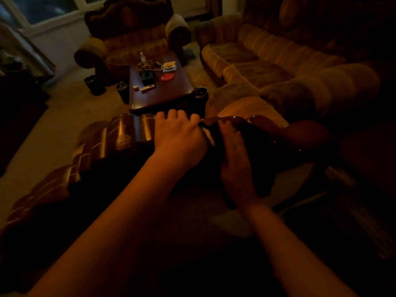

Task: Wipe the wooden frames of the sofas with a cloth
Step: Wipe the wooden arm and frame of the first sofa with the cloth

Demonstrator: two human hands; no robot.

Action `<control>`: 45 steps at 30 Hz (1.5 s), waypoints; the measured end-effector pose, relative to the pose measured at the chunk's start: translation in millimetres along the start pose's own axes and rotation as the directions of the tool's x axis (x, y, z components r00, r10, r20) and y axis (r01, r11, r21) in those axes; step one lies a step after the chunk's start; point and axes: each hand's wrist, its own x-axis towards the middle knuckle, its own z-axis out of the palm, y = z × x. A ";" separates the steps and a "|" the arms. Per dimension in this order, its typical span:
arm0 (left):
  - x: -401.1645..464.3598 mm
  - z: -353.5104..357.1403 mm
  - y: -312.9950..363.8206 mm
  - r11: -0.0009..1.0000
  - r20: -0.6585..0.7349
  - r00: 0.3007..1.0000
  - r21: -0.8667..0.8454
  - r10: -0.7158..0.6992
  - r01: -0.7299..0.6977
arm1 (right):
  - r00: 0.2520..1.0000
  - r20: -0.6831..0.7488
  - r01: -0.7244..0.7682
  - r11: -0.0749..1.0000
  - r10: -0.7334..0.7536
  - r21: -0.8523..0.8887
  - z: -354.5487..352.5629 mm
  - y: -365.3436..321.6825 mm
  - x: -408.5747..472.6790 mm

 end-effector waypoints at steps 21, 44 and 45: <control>1.5 21.9 -3.9 0.968 -0.303 0.920 0.115 0.249 -0.224 | 0.617 -0.679 -0.469 0.879 0.398 0.088 21.3 46.7 22.5; 1.6 23.9 -3.6 0.957 -0.359 0.894 0.199 0.270 -0.209 | 0.402 -0.725 -0.605 0.756 0.560 0.248 7.6 41.3 51.0; -0.3 19.8 -3.2 0.955 -0.397 0.876 0.220 0.275 -0.200 | 0.406 -0.744 -0.606 0.766 0.531 0.216 19.1 29.9 47.0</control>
